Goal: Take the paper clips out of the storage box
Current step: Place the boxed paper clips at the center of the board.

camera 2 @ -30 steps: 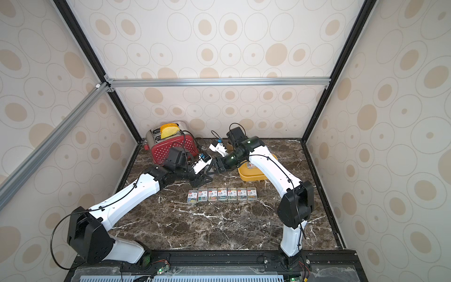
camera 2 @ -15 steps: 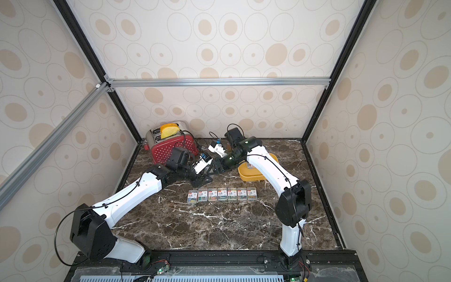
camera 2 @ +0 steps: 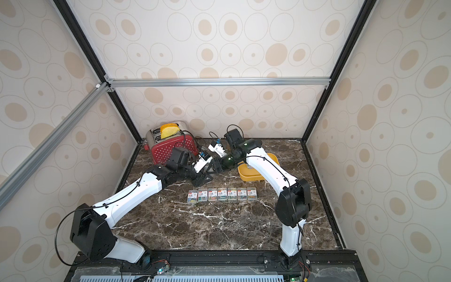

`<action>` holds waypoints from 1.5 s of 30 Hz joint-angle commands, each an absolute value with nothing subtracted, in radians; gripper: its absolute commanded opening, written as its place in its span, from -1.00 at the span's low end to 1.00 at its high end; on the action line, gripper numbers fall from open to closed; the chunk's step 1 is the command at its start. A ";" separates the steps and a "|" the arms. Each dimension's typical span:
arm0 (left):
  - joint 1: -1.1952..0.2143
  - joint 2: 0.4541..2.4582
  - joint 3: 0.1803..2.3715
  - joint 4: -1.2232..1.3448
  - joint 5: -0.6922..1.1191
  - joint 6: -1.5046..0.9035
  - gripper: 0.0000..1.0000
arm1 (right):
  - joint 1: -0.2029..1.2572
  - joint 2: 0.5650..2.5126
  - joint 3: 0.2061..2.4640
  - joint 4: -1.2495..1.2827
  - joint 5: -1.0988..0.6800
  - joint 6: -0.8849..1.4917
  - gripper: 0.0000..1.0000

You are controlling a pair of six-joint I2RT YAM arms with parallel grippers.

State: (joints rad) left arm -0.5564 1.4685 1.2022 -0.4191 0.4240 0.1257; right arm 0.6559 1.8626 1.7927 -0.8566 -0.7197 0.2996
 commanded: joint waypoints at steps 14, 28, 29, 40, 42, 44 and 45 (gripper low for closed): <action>-0.588 1.407 1.221 -0.316 0.494 0.137 0.20 | 0.678 1.858 1.791 -0.878 -0.733 0.285 -0.79; -0.555 1.341 1.196 -0.323 0.458 -0.083 0.84 | 0.561 1.745 1.707 -0.767 -0.787 0.365 -0.83; -0.541 1.333 1.192 -0.318 0.465 -0.124 0.84 | 0.551 1.733 1.698 -0.754 -0.797 0.373 -0.84; -0.428 1.237 1.015 0.055 0.530 -0.659 0.72 | 0.459 1.603 1.534 -0.341 -0.992 0.656 -0.82; -0.426 1.242 0.988 0.172 0.545 -0.761 0.70 | 0.457 1.600 1.522 -0.266 -1.019 0.711 -0.81; -0.427 1.256 0.972 0.268 0.565 -0.846 0.70 | 0.458 1.600 1.507 -0.181 -1.048 0.779 -0.80; -0.427 1.267 0.967 0.325 0.579 -0.883 0.69 | 0.459 1.602 1.498 -0.137 -1.064 0.816 -0.80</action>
State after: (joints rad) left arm -0.4290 1.2598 0.9691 0.0887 0.5362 -0.6895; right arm 0.4580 1.6253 1.5185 -0.3214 -0.9802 0.6872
